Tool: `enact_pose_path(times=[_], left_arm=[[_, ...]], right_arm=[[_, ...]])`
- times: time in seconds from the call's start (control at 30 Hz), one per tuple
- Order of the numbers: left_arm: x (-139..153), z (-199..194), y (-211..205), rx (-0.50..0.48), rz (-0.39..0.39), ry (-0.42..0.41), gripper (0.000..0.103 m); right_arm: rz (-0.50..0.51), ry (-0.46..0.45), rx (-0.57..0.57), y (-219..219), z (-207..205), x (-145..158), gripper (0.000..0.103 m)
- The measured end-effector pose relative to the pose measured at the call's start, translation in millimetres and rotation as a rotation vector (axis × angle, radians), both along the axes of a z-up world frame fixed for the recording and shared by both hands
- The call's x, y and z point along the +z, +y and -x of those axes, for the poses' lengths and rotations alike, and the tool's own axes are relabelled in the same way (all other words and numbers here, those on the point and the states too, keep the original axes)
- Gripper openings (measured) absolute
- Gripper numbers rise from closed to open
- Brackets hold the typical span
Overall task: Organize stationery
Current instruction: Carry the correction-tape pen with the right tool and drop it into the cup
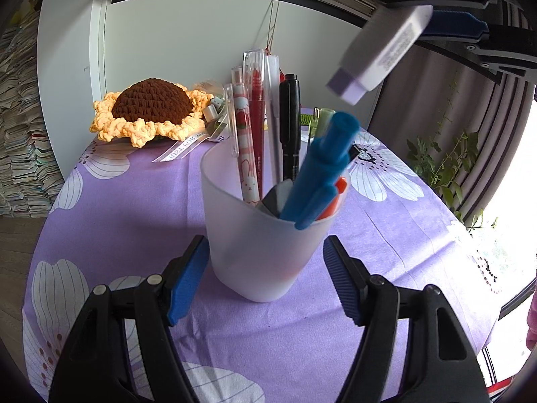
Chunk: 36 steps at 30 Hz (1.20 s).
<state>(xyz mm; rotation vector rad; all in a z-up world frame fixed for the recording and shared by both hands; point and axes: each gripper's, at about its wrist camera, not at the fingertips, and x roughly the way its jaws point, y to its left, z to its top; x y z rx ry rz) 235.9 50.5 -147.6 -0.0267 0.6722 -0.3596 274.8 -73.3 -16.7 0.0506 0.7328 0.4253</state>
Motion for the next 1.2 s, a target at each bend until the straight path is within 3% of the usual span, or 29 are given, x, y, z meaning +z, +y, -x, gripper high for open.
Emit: enact_pose_path(times=[0.67,1.03,1.2], left_arm=[[0,0,0,-0.002,0.001,0.000,0.069],[0,0,0,-0.002,0.001,0.000,0.069],[0,0,0,-0.002,0.001,0.000,0.069]], right_arm=[[-0.043,0.142,0.088,31,-24,-38,0.027],[-0.062,0.201,0.068,27,-31,-48,0.027],[-0.069,0.182,0.040,16,-29,-44,0.027]])
